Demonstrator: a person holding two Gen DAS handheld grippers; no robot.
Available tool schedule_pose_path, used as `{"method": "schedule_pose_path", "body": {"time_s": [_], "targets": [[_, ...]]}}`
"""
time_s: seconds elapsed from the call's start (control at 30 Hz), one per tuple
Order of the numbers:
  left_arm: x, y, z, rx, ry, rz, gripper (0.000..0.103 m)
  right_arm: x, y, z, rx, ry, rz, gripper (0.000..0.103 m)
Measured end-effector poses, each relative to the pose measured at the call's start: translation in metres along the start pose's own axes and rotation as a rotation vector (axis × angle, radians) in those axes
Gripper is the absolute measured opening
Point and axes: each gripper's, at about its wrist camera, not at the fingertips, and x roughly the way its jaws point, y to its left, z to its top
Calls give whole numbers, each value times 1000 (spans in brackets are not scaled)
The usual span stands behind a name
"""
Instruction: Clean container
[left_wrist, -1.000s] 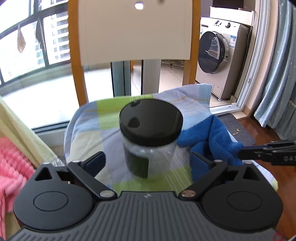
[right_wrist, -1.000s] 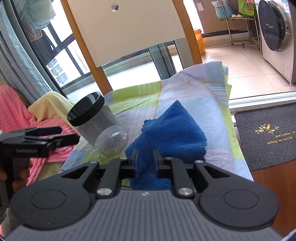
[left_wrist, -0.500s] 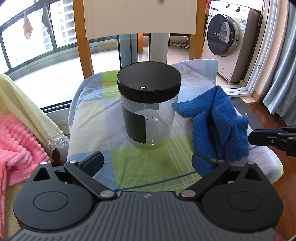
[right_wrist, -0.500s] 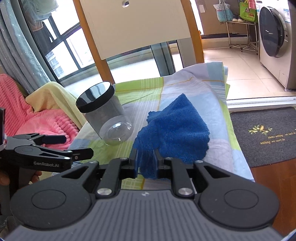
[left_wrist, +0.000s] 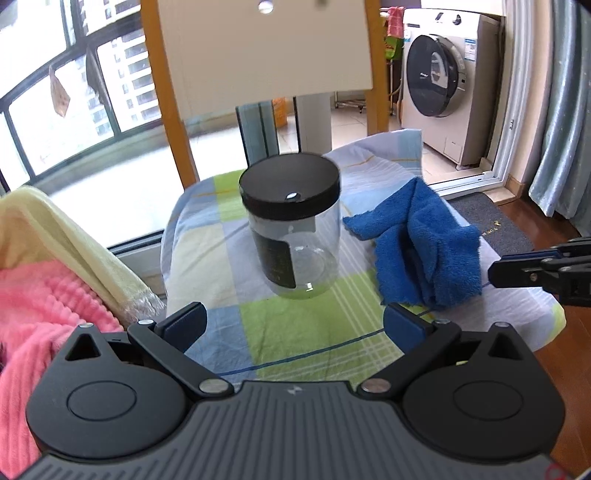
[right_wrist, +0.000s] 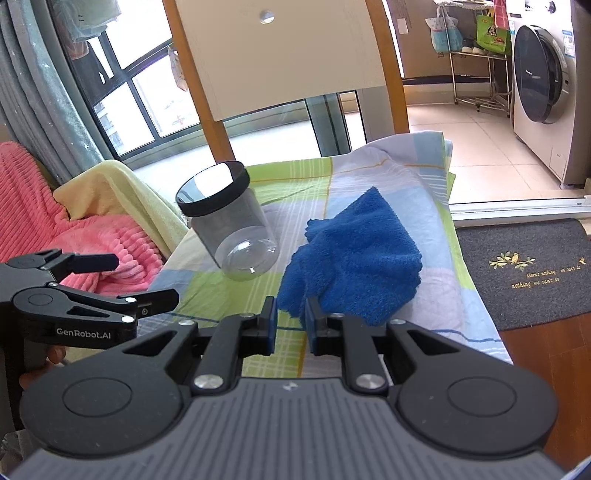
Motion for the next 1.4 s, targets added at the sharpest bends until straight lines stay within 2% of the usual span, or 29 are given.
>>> {"method": "schedule_pose_path", "body": {"time_s": [0.07,0.17,0.27,0.47,0.63,1.2,1.4], "targets": [[-7,0,-1,12,-26,-18,102,-4,3,-1,0,-3,-8,16],[-16,-6,-5,24,-45,6,102,-8,7,-3,-3,-7,-31,16],[-20,-11,-10,45,-37,38,102,-11,11,-6,-19,-5,-66,16],[-18,-11,-18,41,4,32,102,-15,15,-10,-41,-10,-130,15],[-21,-15,-22,54,-10,76,102,-15,18,-12,-47,-7,-151,15],[-35,-30,-35,-22,24,138,102,-24,28,-28,-115,-6,-136,15],[-39,-29,-35,-46,28,156,102,-25,33,-33,-97,4,-184,15]]}}
